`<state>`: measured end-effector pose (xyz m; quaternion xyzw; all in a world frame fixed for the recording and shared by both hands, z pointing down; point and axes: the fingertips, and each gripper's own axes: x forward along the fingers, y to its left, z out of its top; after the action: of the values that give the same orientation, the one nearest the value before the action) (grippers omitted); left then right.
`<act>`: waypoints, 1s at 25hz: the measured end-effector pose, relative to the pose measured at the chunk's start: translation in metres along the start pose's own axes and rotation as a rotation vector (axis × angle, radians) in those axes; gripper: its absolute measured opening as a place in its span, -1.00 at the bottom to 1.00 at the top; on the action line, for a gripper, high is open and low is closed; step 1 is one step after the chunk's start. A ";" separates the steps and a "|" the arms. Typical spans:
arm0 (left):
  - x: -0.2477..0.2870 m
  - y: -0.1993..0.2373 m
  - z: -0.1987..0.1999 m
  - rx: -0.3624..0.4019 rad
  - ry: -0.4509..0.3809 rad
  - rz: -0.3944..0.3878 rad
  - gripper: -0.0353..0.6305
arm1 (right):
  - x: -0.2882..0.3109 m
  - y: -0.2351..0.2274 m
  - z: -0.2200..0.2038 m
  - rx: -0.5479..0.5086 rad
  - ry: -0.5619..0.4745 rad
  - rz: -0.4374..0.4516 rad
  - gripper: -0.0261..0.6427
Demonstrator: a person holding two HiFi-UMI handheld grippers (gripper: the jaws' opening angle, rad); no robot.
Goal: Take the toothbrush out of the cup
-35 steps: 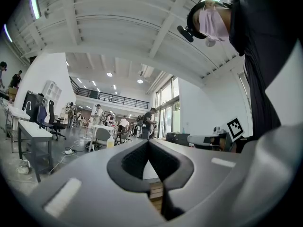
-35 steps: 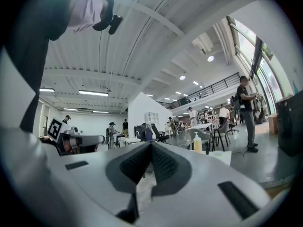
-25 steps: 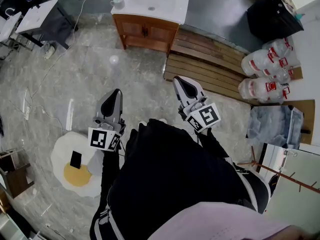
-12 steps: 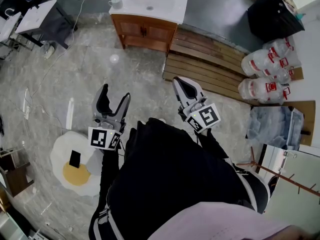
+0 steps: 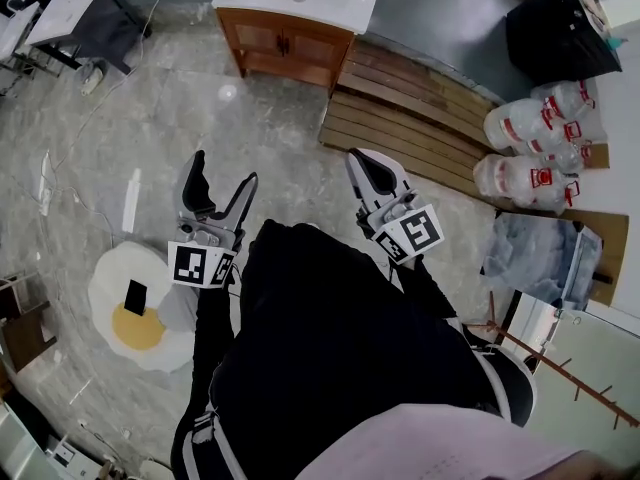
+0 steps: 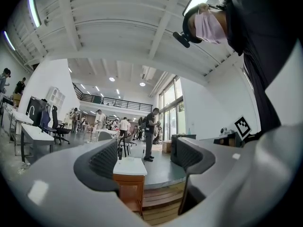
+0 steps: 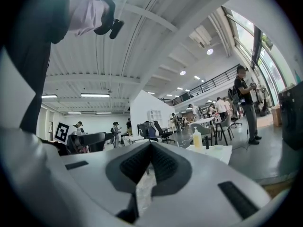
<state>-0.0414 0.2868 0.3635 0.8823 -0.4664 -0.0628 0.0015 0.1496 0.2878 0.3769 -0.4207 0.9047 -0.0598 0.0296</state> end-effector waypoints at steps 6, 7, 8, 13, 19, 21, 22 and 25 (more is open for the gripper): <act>0.021 0.011 -0.009 0.008 0.009 -0.013 0.28 | 0.020 -0.014 -0.003 -0.024 -0.009 0.001 -0.92; 0.026 0.016 -0.008 0.013 0.006 -0.015 0.28 | 0.026 -0.017 -0.003 -0.021 -0.010 0.000 -0.92; 0.031 0.023 -0.007 0.018 0.001 -0.014 0.29 | 0.034 -0.021 -0.003 -0.019 -0.011 0.000 -0.92; 0.063 0.084 -0.011 0.028 -0.023 0.000 0.30 | 0.101 -0.040 -0.007 -0.009 -0.012 0.009 -0.92; 0.114 0.209 -0.032 -0.010 -0.028 -0.013 0.30 | 0.227 -0.065 -0.007 -0.062 -0.036 -0.050 -0.92; 0.141 0.252 -0.029 -0.026 -0.029 -0.034 0.30 | 0.269 -0.077 0.000 -0.062 -0.032 -0.072 -0.92; 0.154 0.271 -0.024 -0.027 -0.032 -0.047 0.30 | 0.289 -0.081 0.004 -0.067 -0.027 -0.079 -0.92; 0.188 0.321 -0.011 -0.010 -0.037 -0.089 0.30 | 0.341 -0.095 0.016 -0.083 -0.026 -0.105 -0.92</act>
<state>-0.1999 -0.0503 0.3739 0.9009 -0.4263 -0.0813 -0.0053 0.0032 -0.0349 0.3722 -0.4693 0.8826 -0.0180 0.0208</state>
